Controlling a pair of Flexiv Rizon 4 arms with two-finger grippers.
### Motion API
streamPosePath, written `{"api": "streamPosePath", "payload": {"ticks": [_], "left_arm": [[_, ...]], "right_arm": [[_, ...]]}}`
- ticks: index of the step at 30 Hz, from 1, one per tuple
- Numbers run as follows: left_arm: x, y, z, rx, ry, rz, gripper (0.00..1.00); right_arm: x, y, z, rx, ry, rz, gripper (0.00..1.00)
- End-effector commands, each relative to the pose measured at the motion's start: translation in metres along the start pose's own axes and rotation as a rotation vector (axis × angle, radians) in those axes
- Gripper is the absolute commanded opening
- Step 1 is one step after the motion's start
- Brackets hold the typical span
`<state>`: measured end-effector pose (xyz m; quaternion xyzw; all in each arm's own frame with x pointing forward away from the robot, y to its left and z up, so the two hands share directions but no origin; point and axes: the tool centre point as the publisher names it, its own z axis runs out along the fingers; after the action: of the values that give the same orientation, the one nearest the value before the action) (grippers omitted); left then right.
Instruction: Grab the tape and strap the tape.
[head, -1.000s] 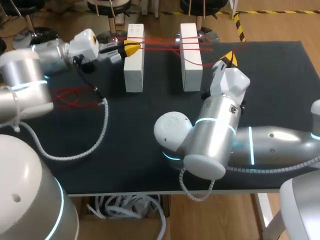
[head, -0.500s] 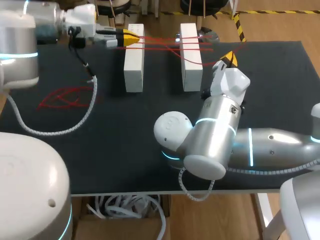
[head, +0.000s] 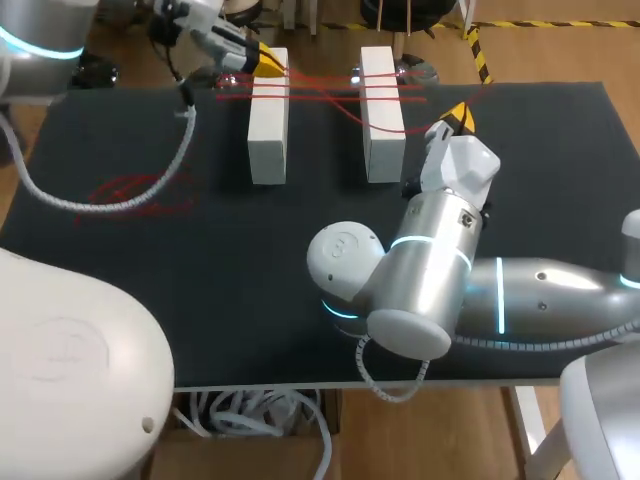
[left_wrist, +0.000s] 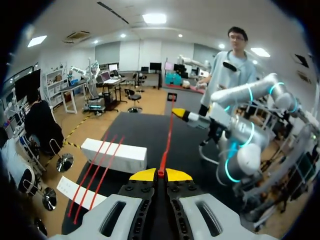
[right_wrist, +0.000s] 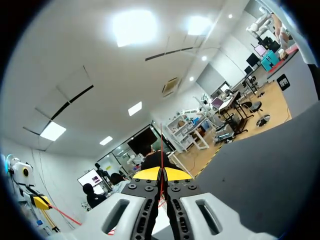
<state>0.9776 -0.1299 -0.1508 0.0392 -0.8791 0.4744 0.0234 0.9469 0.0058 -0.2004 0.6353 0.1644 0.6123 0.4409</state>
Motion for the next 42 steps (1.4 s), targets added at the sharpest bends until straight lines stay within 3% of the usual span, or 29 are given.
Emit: {"api": "streamPosePath", "payload": {"ticks": [1, 6, 11, 15, 27, 37, 42], "left_arm": [[-0.006, -0.005, -0.002, -0.604, 0.061, 0.018, 0.00], [-0.006, -0.005, -0.002, -0.604, 0.061, 0.018, 0.00], [0.000, -0.014, -0.003, -0.724, 0.007, 0.057, 0.00], [0.005, -0.016, -0.002, -0.747, -0.059, 0.061, 0.00], [0.010, -0.026, 0.018, -0.721, -0.087, 0.090, 0.00], [0.009, -0.032, 0.030, -0.669, 0.002, 0.138, 0.00], [0.009, -0.032, 0.030, -0.669, 0.002, 0.138, 0.00]], "right_arm": [[0.001, 0.001, 0.000, 0.002, -0.002, 0.000, 0.00], [0.001, 0.001, 0.000, 0.002, -0.002, 0.000, 0.00], [0.001, 0.001, 0.000, 0.002, -0.002, 0.000, 0.00], [0.001, 0.001, 0.000, 0.002, -0.002, 0.000, 0.00], [0.001, 0.001, 0.000, 0.002, -0.002, 0.000, 0.00], [0.001, 0.001, 0.000, 0.002, -0.002, 0.000, 0.00], [0.001, 0.001, 0.000, 0.002, -0.002, 0.000, 0.00]]}}
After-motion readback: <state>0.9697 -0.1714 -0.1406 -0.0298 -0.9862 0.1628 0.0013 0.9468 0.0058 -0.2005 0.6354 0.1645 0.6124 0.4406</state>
